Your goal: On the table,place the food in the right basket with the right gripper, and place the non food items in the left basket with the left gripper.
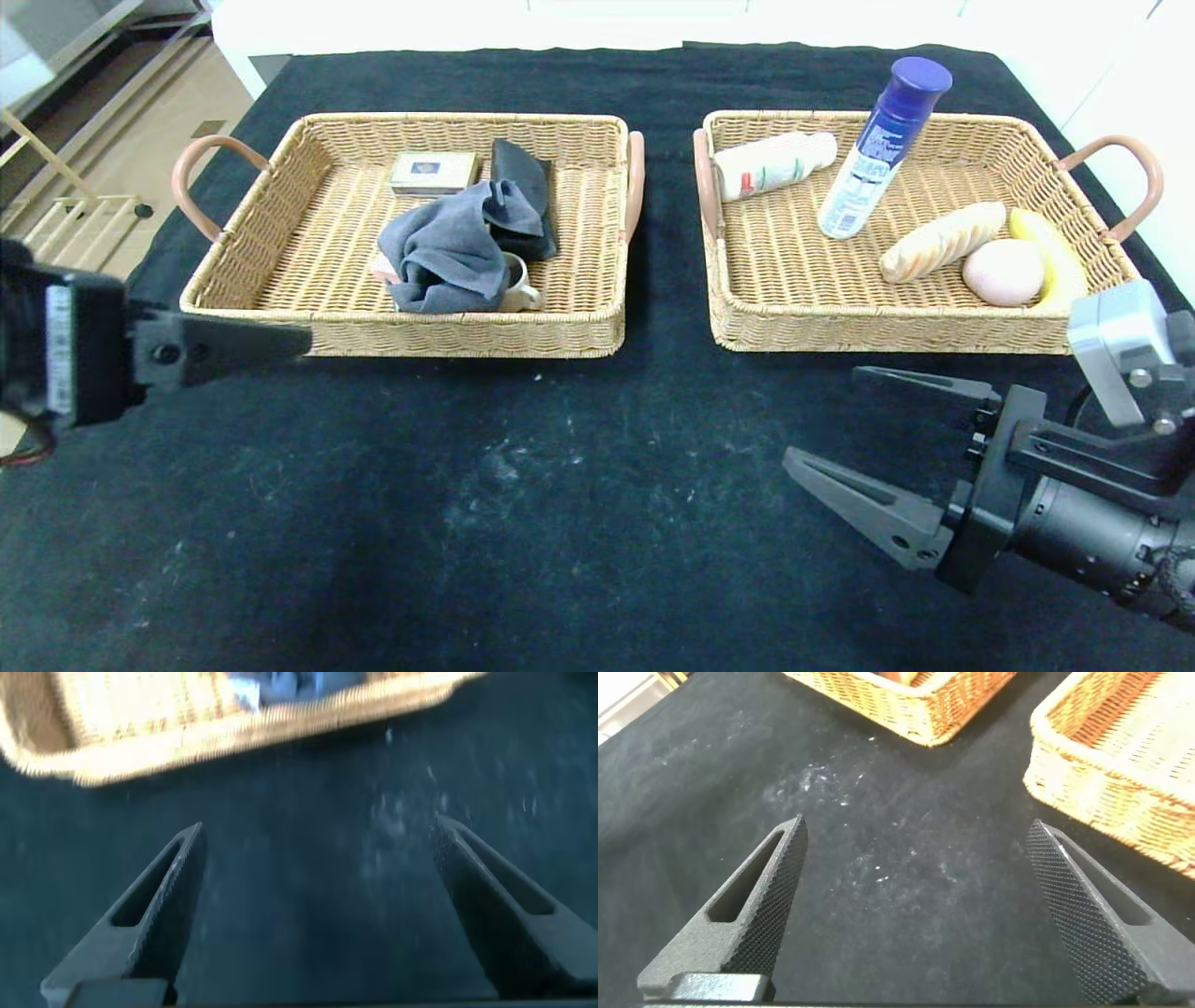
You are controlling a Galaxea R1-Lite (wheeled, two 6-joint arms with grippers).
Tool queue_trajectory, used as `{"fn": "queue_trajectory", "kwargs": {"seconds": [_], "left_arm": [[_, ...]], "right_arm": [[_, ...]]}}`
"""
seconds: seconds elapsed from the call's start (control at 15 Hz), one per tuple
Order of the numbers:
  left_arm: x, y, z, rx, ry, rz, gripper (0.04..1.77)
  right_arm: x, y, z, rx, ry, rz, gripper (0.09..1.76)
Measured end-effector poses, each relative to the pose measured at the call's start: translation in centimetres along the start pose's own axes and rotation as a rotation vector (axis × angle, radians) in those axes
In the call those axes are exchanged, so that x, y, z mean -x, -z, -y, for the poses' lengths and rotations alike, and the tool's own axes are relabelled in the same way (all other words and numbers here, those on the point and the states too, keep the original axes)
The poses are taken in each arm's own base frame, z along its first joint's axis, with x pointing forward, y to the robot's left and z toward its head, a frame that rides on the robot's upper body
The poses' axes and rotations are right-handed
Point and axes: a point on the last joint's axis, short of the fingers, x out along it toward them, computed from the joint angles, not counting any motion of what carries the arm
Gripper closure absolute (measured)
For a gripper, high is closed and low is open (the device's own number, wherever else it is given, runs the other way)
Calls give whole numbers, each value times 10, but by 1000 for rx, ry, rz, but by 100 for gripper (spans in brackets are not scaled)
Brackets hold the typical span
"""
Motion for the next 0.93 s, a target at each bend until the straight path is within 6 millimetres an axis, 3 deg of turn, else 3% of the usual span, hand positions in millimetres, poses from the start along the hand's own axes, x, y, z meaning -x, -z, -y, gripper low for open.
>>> {"fn": "queue_trajectory", "kwargs": {"seconds": [0.27,0.47,0.73,0.93], "left_arm": [[44,37,-14,21,-31,48,11],[79,64,-23,-10,-89,107,10],[104,104,-26,-72,-159,128,10],[126,127,-23,-55,-192,165,10]], "right_arm": [[2,-2,7,21,51,1,14],[19,-3,9,7,116,-123,14],[65,-28,6,-18,202,-194,14],[117,-42,1,-43,322,-268,14]]}}
